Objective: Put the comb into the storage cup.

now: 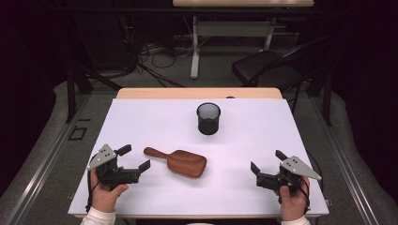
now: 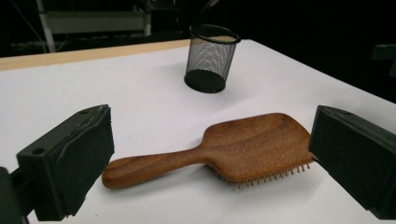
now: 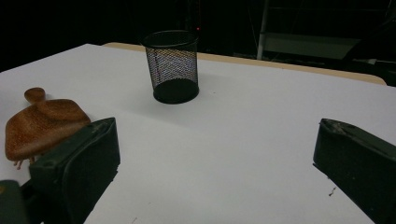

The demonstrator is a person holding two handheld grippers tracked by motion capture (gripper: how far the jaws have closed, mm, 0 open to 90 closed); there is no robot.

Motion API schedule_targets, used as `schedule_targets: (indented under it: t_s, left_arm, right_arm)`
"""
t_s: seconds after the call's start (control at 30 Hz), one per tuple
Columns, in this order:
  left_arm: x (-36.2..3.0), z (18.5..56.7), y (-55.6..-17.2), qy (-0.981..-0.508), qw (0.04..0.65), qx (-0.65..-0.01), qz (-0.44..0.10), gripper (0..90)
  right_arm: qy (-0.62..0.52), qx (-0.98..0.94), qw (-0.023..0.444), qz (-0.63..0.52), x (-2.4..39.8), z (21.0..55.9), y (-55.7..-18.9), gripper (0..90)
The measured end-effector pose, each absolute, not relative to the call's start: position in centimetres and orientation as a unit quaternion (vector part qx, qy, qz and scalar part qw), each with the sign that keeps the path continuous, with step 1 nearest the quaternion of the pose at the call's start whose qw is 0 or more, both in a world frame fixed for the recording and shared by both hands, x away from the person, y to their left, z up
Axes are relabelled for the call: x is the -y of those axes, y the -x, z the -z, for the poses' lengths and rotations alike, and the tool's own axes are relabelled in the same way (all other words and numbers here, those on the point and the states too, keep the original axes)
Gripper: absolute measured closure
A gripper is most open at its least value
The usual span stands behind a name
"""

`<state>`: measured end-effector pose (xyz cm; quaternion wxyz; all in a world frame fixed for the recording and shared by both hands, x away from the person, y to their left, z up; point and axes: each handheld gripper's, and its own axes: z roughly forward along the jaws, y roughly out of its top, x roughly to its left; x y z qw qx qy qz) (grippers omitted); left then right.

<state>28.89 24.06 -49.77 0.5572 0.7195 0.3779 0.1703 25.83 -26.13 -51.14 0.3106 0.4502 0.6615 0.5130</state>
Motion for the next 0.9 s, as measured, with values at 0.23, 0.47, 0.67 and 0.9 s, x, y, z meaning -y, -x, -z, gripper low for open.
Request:
schedule_targets:
  t_s: [0.23,0.47,0.67,0.9]
  left_arm:
    - [-24.0,49.4,-29.6,-0.733,0.54,-0.381,-0.162,0.3]
    - [-24.1,49.0,-29.6,-0.749,0.516,-0.381,-0.164,0.7]
    - [-24.3,48.4,-30.0,-0.751,0.508,-0.392,-0.157,2.9]
    - [-24.1,48.0,-31.1,-0.76,0.491,-0.397,-0.155,3.1]
  right_arm:
    - [-0.451,-0.663,0.307,-0.513,26.1,51.2,-25.9,0.7]
    - [-0.448,-0.666,0.306,-0.513,25.6,51.1,-26.1,0.8]
    - [-0.437,-0.672,0.311,-0.51,25.1,51.1,-25.8,0.8]
    - [-0.442,-0.664,0.317,-0.513,25.5,50.8,-25.4,0.8]
